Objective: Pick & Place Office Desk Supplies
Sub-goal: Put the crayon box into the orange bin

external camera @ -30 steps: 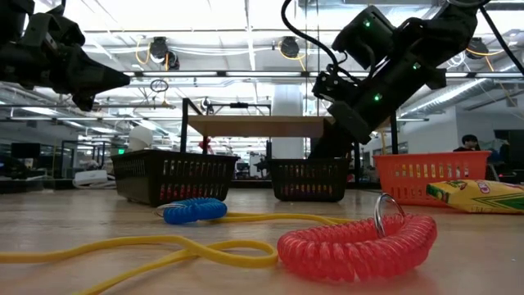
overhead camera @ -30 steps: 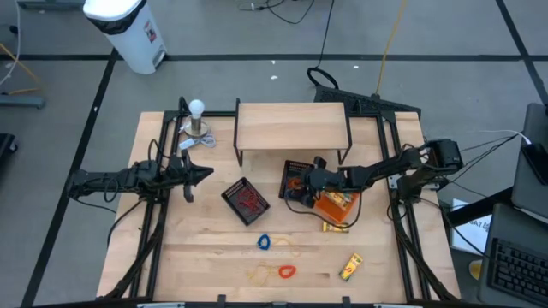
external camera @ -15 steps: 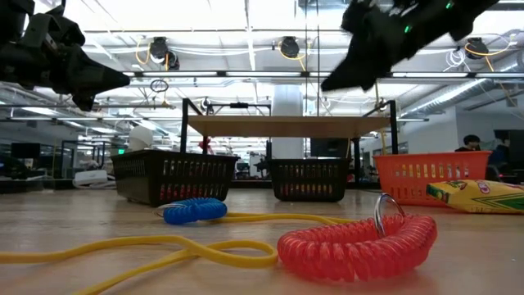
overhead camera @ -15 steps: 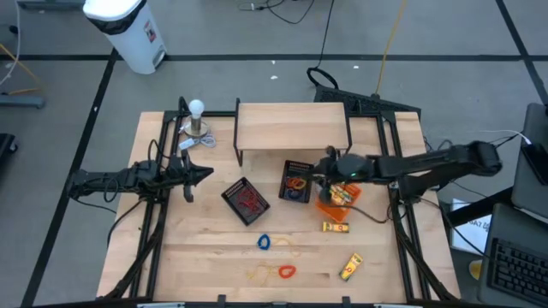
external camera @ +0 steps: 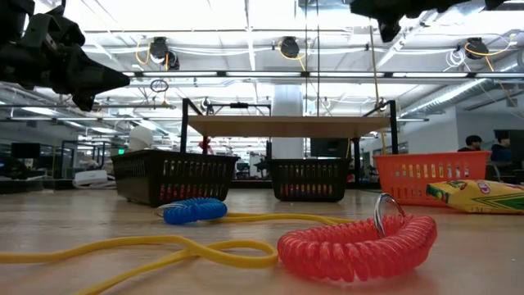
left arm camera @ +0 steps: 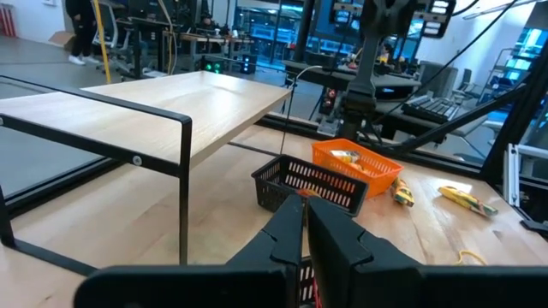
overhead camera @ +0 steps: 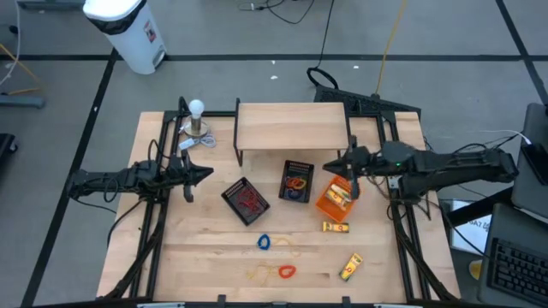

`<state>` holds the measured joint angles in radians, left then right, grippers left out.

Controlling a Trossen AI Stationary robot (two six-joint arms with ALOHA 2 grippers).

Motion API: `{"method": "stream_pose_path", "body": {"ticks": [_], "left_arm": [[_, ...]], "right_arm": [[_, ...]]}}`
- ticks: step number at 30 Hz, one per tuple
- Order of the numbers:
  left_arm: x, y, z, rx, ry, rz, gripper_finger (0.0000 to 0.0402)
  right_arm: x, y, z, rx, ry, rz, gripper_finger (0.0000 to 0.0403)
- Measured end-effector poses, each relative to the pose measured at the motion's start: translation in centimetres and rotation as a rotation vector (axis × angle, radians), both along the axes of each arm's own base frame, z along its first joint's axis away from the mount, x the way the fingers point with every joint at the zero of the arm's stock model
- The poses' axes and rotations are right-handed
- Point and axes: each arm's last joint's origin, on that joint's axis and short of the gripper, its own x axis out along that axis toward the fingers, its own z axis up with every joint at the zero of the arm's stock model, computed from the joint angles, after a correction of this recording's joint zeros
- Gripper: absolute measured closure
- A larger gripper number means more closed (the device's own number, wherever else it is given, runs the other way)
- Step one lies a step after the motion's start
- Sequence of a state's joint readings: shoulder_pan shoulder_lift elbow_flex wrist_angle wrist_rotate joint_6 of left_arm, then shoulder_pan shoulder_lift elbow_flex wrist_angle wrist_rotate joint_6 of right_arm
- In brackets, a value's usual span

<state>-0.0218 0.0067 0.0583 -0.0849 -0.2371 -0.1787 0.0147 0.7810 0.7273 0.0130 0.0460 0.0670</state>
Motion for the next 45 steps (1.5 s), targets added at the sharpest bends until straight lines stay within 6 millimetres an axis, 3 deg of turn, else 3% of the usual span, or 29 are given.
{"method": "stream_pose_path", "body": {"ticks": [5, 8, 27, 40, 45], "left_arm": [[0.0, 0.0, 0.0, -0.002, 0.0, 0.0, 0.0378], [0.0, 0.0, 0.0, -0.008, -0.001, 0.0, 0.0378], [0.0, 0.0, 0.0, -0.005, -0.001, 0.0, 0.0378], [0.0, 0.0, 0.0, 0.0, 0.001, 0.001, 0.0378], [0.0, 0.0, 0.0, 0.0, 0.001, 0.001, 0.0378]], "right_arm": [[-2.3, 0.0, 1.5, -0.05, -0.126, 0.002, 0.0401], [-3.4, -0.1, 1.5, -0.041, -0.222, -0.001, 0.0402], [-8.2, -0.5, -6.3, 0.044, -0.351, -0.104, 0.0403], [-8.4, -0.5, -11.2, 0.087, -0.329, -0.117, 0.0403], [-8.3, -0.5, -12.2, 0.109, -0.317, -0.117, 0.0403]]}}
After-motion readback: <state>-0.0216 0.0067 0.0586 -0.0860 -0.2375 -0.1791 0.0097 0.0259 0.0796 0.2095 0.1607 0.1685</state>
